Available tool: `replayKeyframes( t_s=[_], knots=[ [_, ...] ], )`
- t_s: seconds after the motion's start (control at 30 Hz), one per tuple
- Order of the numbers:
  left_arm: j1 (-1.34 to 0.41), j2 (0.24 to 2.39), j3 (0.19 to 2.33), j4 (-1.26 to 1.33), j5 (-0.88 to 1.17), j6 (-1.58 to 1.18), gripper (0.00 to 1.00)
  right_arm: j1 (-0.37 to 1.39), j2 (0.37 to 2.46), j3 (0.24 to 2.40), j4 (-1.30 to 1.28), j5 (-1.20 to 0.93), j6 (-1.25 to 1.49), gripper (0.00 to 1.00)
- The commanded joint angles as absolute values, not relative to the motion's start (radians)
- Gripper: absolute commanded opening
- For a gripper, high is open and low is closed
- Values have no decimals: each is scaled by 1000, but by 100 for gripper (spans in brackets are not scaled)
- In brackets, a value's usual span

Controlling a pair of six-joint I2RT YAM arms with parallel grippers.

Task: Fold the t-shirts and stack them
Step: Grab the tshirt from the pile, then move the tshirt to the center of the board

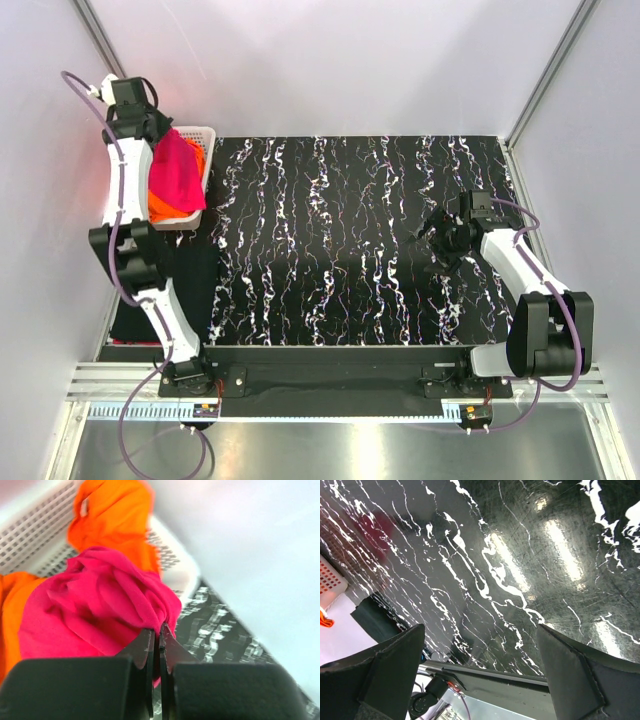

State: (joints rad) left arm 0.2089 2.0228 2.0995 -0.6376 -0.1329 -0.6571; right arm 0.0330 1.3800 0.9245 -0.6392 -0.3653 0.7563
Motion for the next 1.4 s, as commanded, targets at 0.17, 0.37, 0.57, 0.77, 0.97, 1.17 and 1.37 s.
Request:
replayKeyframes(
  t_s=[0.17, 0.37, 0.57, 0.77, 0.97, 1.17, 1.37],
  knots=[
    [196, 1827, 2078, -500, -97, -666, 0, 31, 1328, 956, -652, -403, 750, 100],
    [196, 1772, 2206, -491, -58, -629, 0, 29, 1310, 946, -652, -396, 765, 100],
    [196, 1724, 2296, -422, -19, -650, 0, 29, 1316, 954, -650, -397, 773, 100],
    [192, 1677, 2322, -345, 104, -762, 0, 31, 1330, 973, -653, -408, 773, 100],
    [63, 1593, 2275, -310, 166, -828, 0, 43, 1339, 1003, -692, -390, 753, 100],
    [-209, 1441, 2012, -325, 147, -792, 0, 46, 1342, 1011, -758, -527, 672, 100],
    [-538, 1342, 1619, -437, 60, -716, 18, 44, 1253, 986, -839, -566, 583, 100]
  ],
)
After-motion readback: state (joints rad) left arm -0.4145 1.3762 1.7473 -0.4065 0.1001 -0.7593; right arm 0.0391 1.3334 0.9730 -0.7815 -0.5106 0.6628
